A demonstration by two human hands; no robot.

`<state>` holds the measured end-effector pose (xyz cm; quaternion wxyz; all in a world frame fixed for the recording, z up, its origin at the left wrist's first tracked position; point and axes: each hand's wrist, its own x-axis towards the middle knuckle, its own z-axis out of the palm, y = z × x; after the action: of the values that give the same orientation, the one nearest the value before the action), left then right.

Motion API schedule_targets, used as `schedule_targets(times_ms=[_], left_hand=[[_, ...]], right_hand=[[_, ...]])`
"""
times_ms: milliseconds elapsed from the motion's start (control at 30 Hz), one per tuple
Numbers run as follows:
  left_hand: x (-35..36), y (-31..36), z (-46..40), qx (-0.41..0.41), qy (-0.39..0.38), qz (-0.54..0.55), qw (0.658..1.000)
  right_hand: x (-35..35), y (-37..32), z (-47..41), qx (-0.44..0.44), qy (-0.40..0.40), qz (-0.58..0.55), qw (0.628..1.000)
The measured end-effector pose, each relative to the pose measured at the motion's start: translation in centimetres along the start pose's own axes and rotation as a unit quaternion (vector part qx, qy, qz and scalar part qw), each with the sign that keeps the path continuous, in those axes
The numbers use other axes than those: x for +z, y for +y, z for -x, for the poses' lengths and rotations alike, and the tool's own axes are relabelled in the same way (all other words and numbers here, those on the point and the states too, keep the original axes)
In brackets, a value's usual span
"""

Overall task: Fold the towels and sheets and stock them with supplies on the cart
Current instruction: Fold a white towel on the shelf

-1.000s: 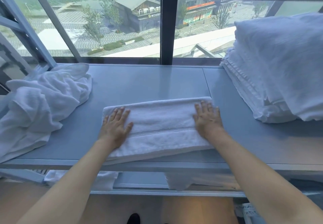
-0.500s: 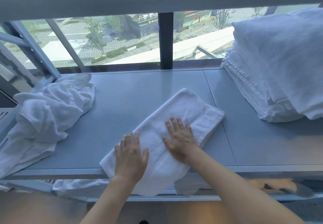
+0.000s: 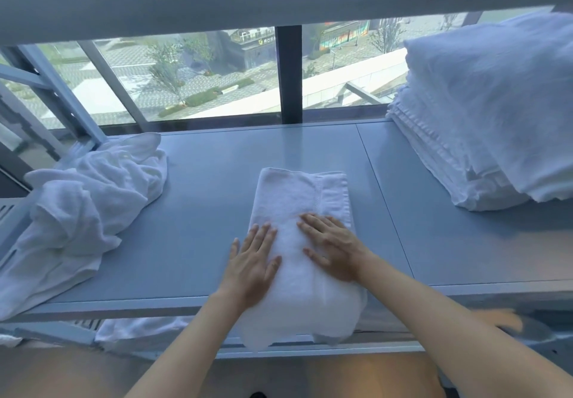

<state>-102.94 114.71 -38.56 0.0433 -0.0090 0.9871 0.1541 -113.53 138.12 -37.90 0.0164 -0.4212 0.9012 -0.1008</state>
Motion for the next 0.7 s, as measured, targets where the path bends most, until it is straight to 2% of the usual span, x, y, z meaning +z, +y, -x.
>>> schedule_targets(times_ms=[200,333,500,700], left_hand=[[1.8,2.6,5.4,0.002,0.005,0.0,1.0],[2.4,2.9,8.7,0.054,0.057,-0.056,0.995],[2.1,2.2,7.5,0.103,0.082,-0.123,0.984],[2.7,1.2,7.0,0.154,0.07,-0.125,0.978]], right_hand=[[0.6,-0.2,5.0,-0.016,-0.04,-0.024,0.999],[0.9,-0.9,7.7,-0.043,-0.044,-0.024,0.998],[0.6,-1.0,7.7,-0.049,-0.044,-0.019,0.998],[0.7,-0.6,8.1,-0.072,-0.053,-0.006,0.996]])
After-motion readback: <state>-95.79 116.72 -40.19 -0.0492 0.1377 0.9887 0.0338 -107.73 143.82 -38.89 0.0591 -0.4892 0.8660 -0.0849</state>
